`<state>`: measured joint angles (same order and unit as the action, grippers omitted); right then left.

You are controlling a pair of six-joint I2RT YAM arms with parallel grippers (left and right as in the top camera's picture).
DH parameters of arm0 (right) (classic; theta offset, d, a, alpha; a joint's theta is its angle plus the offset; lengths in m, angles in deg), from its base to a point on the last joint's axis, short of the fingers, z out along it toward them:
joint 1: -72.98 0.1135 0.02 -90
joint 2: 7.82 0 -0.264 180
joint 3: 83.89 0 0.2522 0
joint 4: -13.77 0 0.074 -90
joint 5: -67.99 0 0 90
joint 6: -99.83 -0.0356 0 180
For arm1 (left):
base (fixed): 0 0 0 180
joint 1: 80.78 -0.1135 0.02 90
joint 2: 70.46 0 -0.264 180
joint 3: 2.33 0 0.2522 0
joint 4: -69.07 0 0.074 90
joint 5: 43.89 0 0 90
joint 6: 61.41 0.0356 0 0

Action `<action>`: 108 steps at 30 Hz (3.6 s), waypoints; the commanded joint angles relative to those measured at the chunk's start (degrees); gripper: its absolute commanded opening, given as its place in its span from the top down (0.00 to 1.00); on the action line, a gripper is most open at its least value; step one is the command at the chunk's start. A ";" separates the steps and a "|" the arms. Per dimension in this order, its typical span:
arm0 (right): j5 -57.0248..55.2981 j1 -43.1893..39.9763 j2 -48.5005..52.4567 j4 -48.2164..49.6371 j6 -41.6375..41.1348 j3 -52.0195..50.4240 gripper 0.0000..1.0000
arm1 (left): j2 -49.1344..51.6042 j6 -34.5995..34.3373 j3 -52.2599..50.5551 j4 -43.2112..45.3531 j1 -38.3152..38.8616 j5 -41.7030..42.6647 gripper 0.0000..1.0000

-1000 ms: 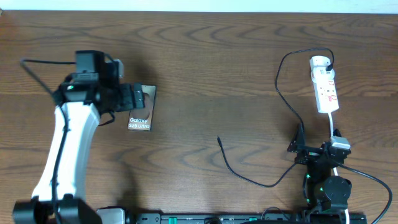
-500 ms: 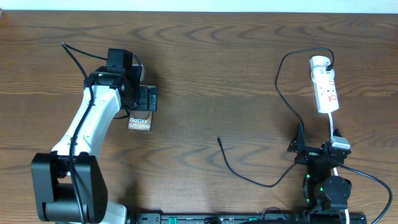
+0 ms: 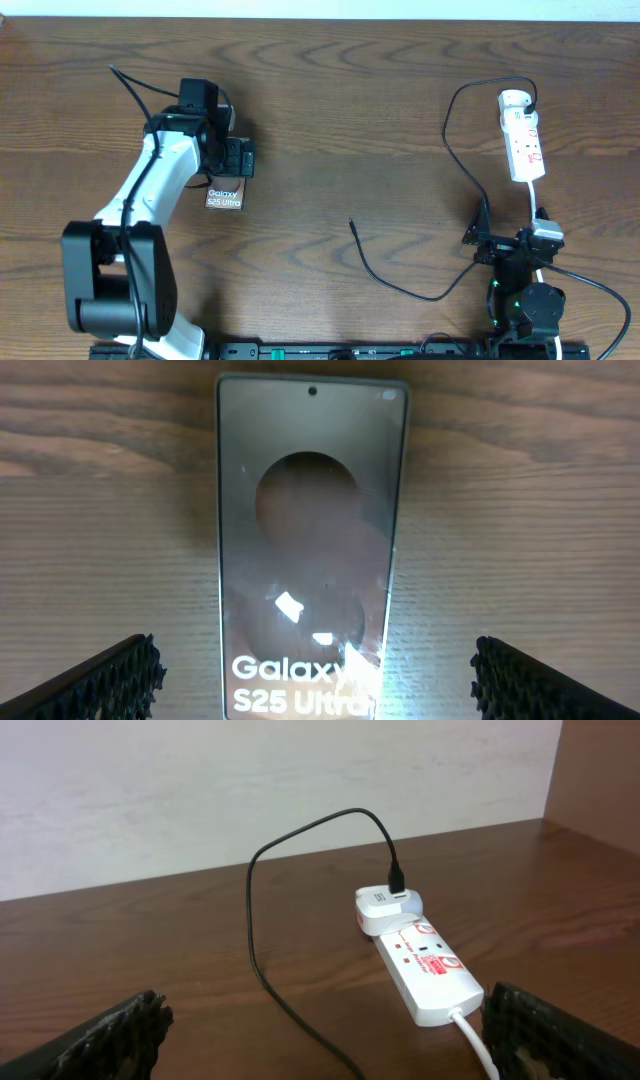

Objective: Plug charger to phone and switch on socket

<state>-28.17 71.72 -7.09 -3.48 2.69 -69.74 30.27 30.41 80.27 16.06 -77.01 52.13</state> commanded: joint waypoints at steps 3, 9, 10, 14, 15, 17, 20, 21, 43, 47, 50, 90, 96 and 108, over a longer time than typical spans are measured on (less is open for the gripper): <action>0.11 -0.24 -0.22 -0.20 0.57 -0.07 0.01 | 2.73 0.94 1.84 1.49 -0.20 -0.76 0.02; 0.11 -0.24 -0.22 -0.20 0.57 -0.07 0.01 | 3.56 0.96 1.84 3.37 -0.20 -0.76 0.02; 0.11 -0.24 -0.22 -0.20 0.57 -0.07 0.01 | 3.69 0.96 1.84 3.58 -0.20 -0.79 0.02; 0.11 -0.24 -0.22 -0.20 0.57 -0.07 0.01 | 4.37 0.96 1.79 4.15 -0.20 -1.44 0.02; 0.11 -0.24 -0.22 -0.20 0.57 -0.07 0.01 | 4.59 0.96 1.79 4.22 -0.20 -1.44 0.02; 0.11 -0.24 -0.22 -0.20 0.57 -0.07 0.01 | 5.18 0.96 1.79 4.28 -0.20 -1.42 0.01; 0.11 -0.24 -0.22 -0.20 0.57 -0.07 0.01 | 6.34 0.98 1.79 4.70 -0.20 -1.49 0.02; 0.11 -0.24 -0.22 -0.20 0.57 -0.07 0.01 | 6.62 0.98 1.79 4.87 -0.20 -1.62 0.02; 0.11 -0.24 -0.22 -0.20 0.57 -0.07 0.01 | 7.32 0.96 1.66 5.35 -0.15 -1.57 0.02; 0.11 -0.24 -0.22 -0.20 0.57 -0.07 0.01 | 7.67 0.96 1.44 5.55 -0.15 -1.57 0.02; 0.11 -0.24 -0.22 -0.20 0.57 -0.07 0.01 | 7.96 0.96 1.42 5.60 -0.15 -1.57 0.02; 0.11 -0.24 -0.22 -0.20 0.57 -0.07 0.01 | 10.19 2.47 0.59 6.80 -0.15 -3.37 0.02; 0.11 -0.24 -0.22 -0.20 0.57 -0.07 0.01 | 10.19 2.45 0.59 6.75 -0.15 -3.96 0.02; 0.11 -0.24 -0.22 -0.20 0.57 -0.07 0.01 | 10.21 2.45 0.26 6.82 -0.15 -3.93 0.02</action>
<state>-28.17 71.72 -7.09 -3.48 2.69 -69.74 39.69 32.03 80.27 22.97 -77.01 48.92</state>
